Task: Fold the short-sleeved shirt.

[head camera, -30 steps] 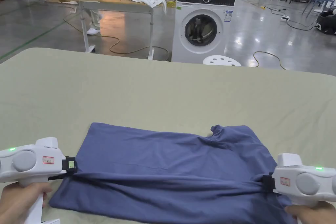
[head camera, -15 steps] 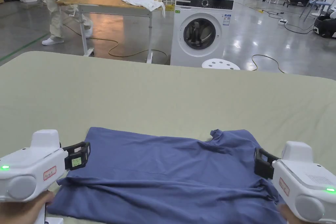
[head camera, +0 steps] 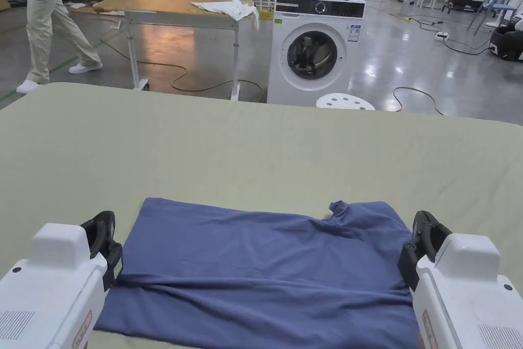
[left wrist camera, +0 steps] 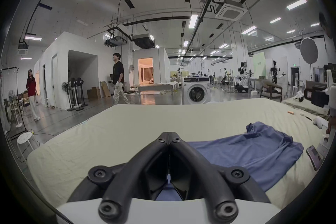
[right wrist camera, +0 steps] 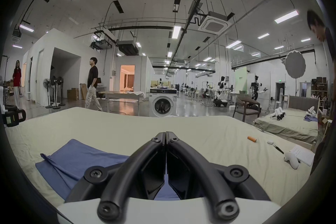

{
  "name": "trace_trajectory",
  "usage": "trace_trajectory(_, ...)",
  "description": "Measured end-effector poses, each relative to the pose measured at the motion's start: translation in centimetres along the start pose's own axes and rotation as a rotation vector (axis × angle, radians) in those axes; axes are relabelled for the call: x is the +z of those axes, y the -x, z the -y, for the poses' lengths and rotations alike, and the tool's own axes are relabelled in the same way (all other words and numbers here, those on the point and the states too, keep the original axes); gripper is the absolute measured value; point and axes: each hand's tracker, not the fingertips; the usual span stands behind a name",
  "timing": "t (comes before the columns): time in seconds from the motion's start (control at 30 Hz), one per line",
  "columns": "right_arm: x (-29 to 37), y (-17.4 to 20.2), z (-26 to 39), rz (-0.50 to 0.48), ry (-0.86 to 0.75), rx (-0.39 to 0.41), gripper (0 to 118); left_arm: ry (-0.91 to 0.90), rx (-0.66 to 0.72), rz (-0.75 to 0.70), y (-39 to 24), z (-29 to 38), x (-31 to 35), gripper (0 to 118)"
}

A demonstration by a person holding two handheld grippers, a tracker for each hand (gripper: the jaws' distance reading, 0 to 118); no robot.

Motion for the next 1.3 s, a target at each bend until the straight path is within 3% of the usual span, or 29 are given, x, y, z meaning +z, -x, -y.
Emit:
trace_trajectory(0.17, 0.3, 0.0, 0.0, -0.015, 0.025, 0.003, 0, 0.240, 0.049, -0.022, 3.0, 2.0, -2.6, 0)
trace_trajectory(0.37, 0.1, -0.6, 1.1, -0.020, 0.080, 0.013, 0, 0.656, 0.114, 0.047, 5.8, 6.7, -8.9, 3)
trace_trajectory(0.4, 0.1, -0.8, 1.3, -0.016, 0.094, 0.016, 0, 0.692, 0.133, 0.059, 6.1, 7.5, -9.6, 9)
trace_trajectory(0.5, -0.2, -1.4, 2.0, -0.007, 0.139, 0.022, 0, 0.824, 0.095, 0.010, 6.0, 8.9, -11.1, 59)
trace_trajectory(0.53, -0.2, -1.7, 2.3, -0.001, 0.157, 0.023, 0, 0.866, 0.071, 0.011, 5.9, 9.4, -11.5, 68)
trace_trajectory(0.63, -0.5, -2.6, 3.1, 0.014, 0.213, 0.025, 0, 0.891, 0.025, 0.008, 4.8, 10.3, -11.6, 69)
trace_trajectory(0.7, -1.1, -3.5, 3.8, 0.022, 0.297, 0.034, 2, 0.888, 0.011, -0.024, 4.3, 9.9, -11.4, 66)
trace_trajectory(0.8, -2.6, -5.6, 5.2, 0.022, 0.470, 0.017, 50, 0.882, -0.004, -0.002, 3.3, 9.8, -11.0, 36)
trace_trajectory(0.83, -3.3, -6.3, 5.9, 0.026, 0.540, 0.015, 66, 0.873, -0.018, 0.023, 3.0, 9.7, -10.8, 17)
trace_trajectory(0.87, -4.0, -7.0, 6.6, 0.016, 0.610, 0.013, 71, 0.871, -0.036, 0.029, 2.7, 9.6, -10.6, 4)
trace_trajectory(1.13, -7.2, -10.4, 12.5, -0.073, 0.957, -0.020, 67, 0.801, 0.050, 0.079, 4.2, 8.6, -7.7, 2)
trace_trajectory(1.23, -6.8, -10.3, 13.1, -0.107, 0.948, -0.050, 38, 0.787, 0.045, 0.093, 4.7, 8.4, -6.6, 2)
trace_trajectory(1.3, -6.4, -10.3, 12.4, -0.118, 0.938, -0.049, 9, 0.782, 0.054, 0.097, 4.8, 8.3, -6.1, 2)
